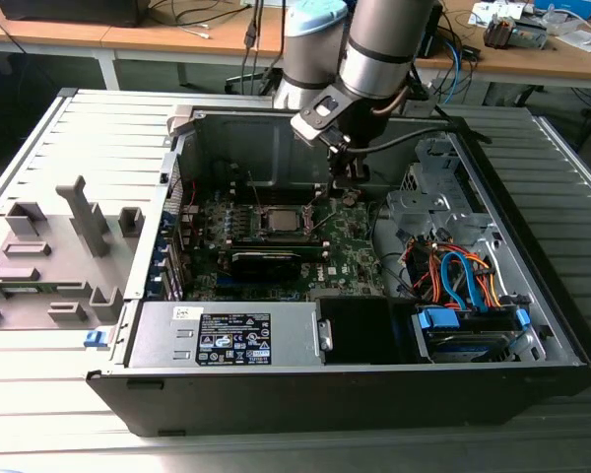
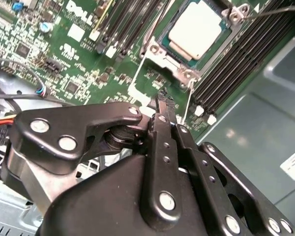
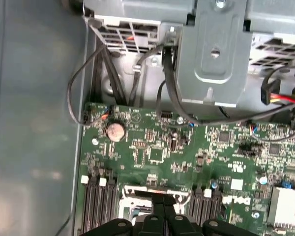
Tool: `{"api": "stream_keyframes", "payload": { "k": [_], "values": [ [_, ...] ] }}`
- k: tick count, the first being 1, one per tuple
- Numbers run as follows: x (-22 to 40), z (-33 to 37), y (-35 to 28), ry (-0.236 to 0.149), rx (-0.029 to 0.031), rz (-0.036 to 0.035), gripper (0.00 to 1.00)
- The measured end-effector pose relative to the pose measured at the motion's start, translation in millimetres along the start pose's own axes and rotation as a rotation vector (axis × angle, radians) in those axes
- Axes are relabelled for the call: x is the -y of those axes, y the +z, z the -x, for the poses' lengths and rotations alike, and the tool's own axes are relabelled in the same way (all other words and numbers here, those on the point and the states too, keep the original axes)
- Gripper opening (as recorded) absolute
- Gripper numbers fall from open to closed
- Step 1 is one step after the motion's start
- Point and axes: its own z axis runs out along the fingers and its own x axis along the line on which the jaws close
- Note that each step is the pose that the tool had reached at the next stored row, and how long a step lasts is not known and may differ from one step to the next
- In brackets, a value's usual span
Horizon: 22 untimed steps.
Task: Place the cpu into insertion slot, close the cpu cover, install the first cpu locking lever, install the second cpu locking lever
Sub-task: 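Close the cpu cover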
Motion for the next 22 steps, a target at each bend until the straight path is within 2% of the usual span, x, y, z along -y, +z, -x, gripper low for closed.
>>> {"api": "stream_keyframes", "payload": {
  "k": [2,5,8,11,14,17,19,21,22],
  "values": [
    [-9.9,1.1,-1.0,0.0,-0.0015,-0.0133,0.11],
    [-18.0,2.0,-1.6,0.001,-0.0027,-0.0233,0.11],
    [-21.4,2.4,-1.1,0.014,-0.0044,-0.0257,0.11],
    [-21.9,2.4,0.5,0.059,-0.0093,-0.0252,0.11],
    [-25.8,1.8,2.6,0.08,-0.0117,-0.0257,0.11],
    [-31.9,0.0,8.4,0.1,-0.0144,-0.0317,0.11],
    [-32.6,-0.7,11.2,0.108,-0.0158,-0.0332,0.11],
    [-30.4,-1.0,12.3,0.109,-0.0216,-0.0331,0.11],
    [-28.1,-1.3,12.7,0.108,-0.0265,-0.0326,0.11]
  ]
}}
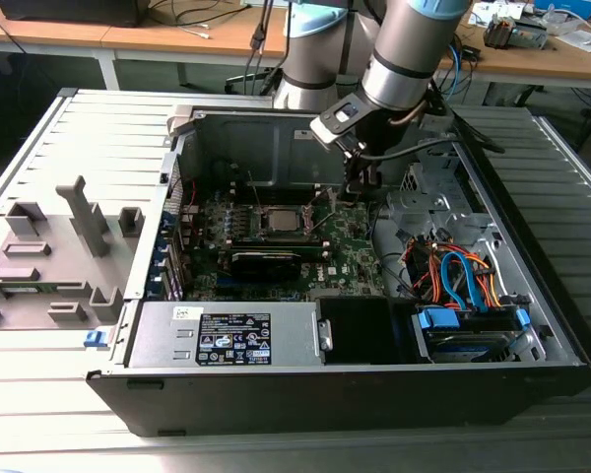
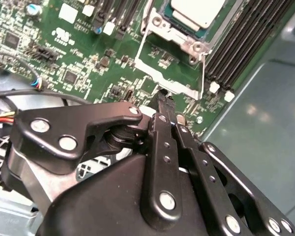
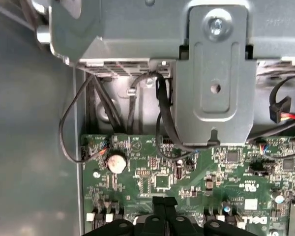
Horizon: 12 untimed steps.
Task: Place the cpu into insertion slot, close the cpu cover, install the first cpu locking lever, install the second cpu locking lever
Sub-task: 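Close the cpu cover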
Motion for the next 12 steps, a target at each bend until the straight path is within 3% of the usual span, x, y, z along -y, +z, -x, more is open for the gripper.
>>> {"api": "stream_keyframes", "payload": {
  "k": [1,3,7,12],
  "values": [
    [3.4,0.0,0.5,0.0,-0.0051,0.0,0.11],
    [7.8,0.0,1.0,-0.001,-0.0093,0.0005,0.11],
    [21.6,0.1,2.8,-0.001,-0.0124,0.0041,0.11],
    [26.9,0.0,3.5,-0.001,-0.0124,0.0043,0.11]
  ]
}}
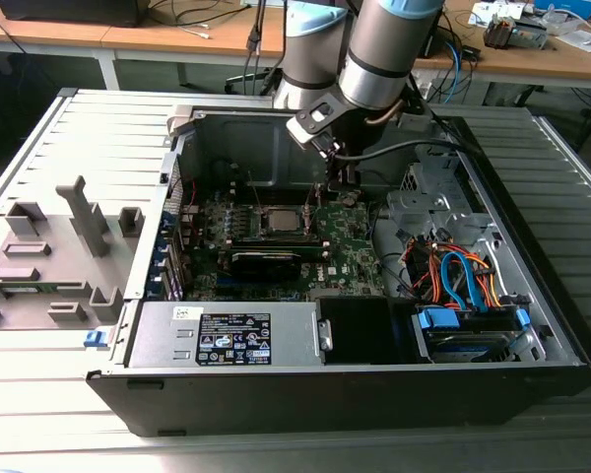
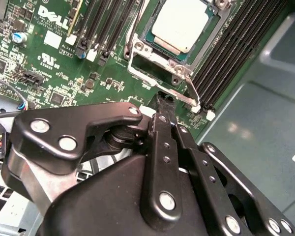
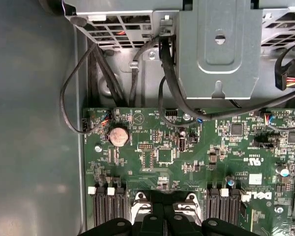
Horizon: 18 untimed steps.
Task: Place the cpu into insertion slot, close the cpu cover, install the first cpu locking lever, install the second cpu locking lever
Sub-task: 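Close the cpu cover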
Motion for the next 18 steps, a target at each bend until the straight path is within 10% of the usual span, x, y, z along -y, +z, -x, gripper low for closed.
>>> {"api": "stream_keyframes", "payload": {
  "k": [18],
  "values": [
    [4.9,0.0,1.4,0.0,-0.0001,0.0,0.11]
  ]
}}
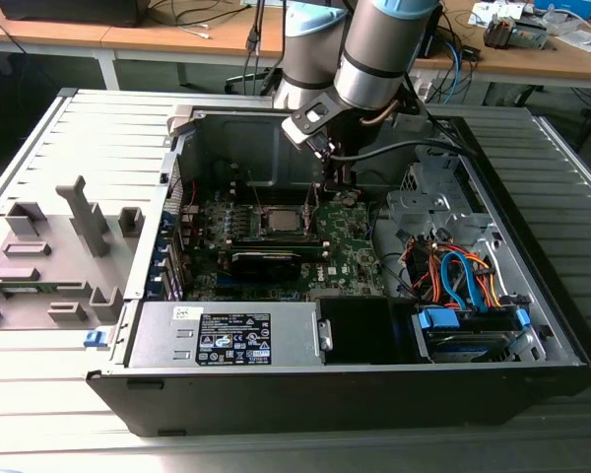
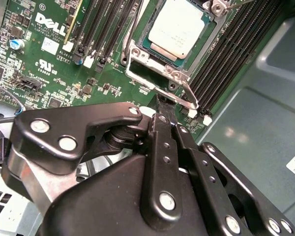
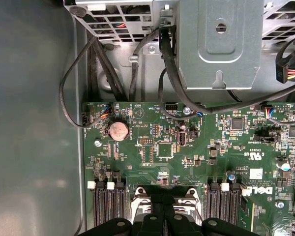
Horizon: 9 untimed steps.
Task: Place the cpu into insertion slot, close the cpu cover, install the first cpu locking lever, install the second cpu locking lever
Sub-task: 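Close the cpu cover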
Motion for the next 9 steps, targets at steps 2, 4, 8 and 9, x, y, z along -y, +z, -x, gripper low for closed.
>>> {"api": "stream_keyframes", "payload": {
  "k": [2,4,8,9],
  "values": [
    [0.4,0.0,0.1,0.0,0.0,0.0,0.11],
    [1.2,0.0,0.3,0.0,-0.0001,0.0,0.11],
    [3.4,0.0,0.6,0.0,-0.0001,0.0,0.11],
    [4.5,0.0,0.7,0.0,-0.0001,0.0,0.11]
  ]
}}
